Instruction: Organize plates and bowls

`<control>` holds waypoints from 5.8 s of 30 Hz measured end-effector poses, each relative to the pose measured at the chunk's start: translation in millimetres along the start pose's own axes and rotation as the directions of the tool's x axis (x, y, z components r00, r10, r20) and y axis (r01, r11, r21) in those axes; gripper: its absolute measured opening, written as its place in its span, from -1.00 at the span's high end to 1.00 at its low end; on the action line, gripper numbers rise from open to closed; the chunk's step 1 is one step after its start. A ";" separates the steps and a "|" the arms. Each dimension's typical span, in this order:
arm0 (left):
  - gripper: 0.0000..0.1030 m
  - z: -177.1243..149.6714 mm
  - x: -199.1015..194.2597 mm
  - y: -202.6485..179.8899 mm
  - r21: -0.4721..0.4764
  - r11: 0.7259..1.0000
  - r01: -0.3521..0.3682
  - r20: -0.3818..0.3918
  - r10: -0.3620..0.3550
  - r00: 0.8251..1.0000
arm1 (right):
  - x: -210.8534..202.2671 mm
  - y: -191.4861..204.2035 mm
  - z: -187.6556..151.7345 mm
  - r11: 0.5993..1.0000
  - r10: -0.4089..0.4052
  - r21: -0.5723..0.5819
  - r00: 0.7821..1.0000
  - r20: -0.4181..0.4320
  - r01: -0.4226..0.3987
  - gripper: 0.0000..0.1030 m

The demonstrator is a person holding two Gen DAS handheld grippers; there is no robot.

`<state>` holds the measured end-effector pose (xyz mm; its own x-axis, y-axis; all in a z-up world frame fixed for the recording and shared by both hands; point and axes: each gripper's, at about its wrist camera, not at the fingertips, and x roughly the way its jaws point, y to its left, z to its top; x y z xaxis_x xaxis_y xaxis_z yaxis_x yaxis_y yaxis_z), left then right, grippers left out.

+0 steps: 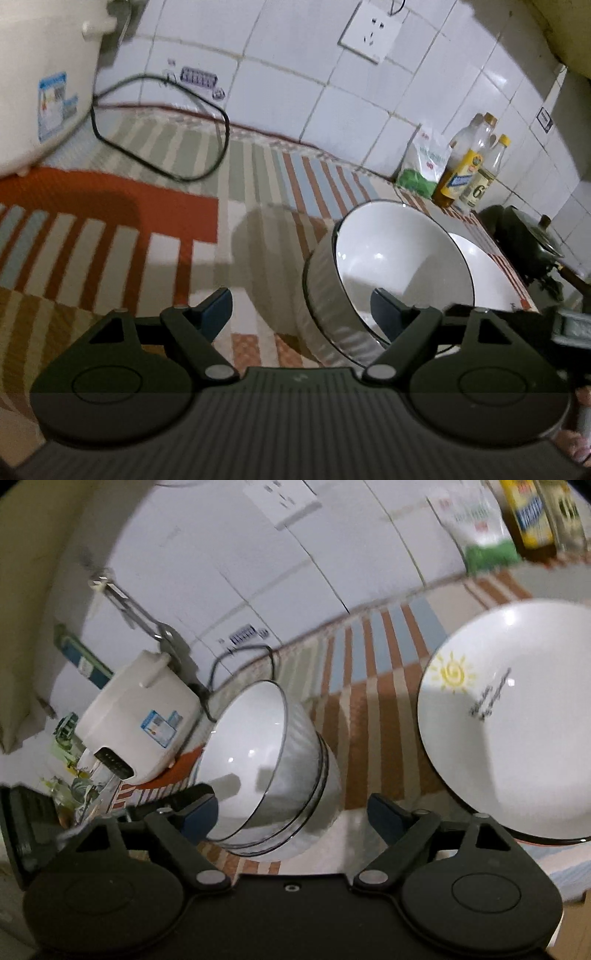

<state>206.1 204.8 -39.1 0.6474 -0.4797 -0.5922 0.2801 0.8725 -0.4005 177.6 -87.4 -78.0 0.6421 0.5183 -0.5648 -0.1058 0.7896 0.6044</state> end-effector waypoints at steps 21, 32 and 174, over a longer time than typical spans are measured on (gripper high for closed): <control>-0.19 -9.2 36.2 13.2 -0.139 0.986 0.087 -0.056 -0.095 0.994 | 50.8 -21.9 -1.1 0.986 0.100 0.148 0.985 -0.137 -0.080 -0.17; 0.16 -11.6 36.0 -3.8 -0.091 0.994 0.057 -0.035 -0.060 0.998 | 47.9 -30.2 -1.7 0.980 0.120 0.171 0.985 -0.127 -0.098 -0.05; 0.07 -26.1 80.8 -209.5 0.146 0.988 0.043 0.044 -0.050 0.998 | -138.7 -114.2 80.5 0.969 -0.178 -0.136 0.964 0.198 0.207 0.73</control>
<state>181.2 -19.2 -21.3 0.6631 -0.5183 -0.5401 0.4082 0.8552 -0.3194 161.8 -275.9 -23.5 0.7881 0.2937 -0.5410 -0.0728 0.9172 0.3918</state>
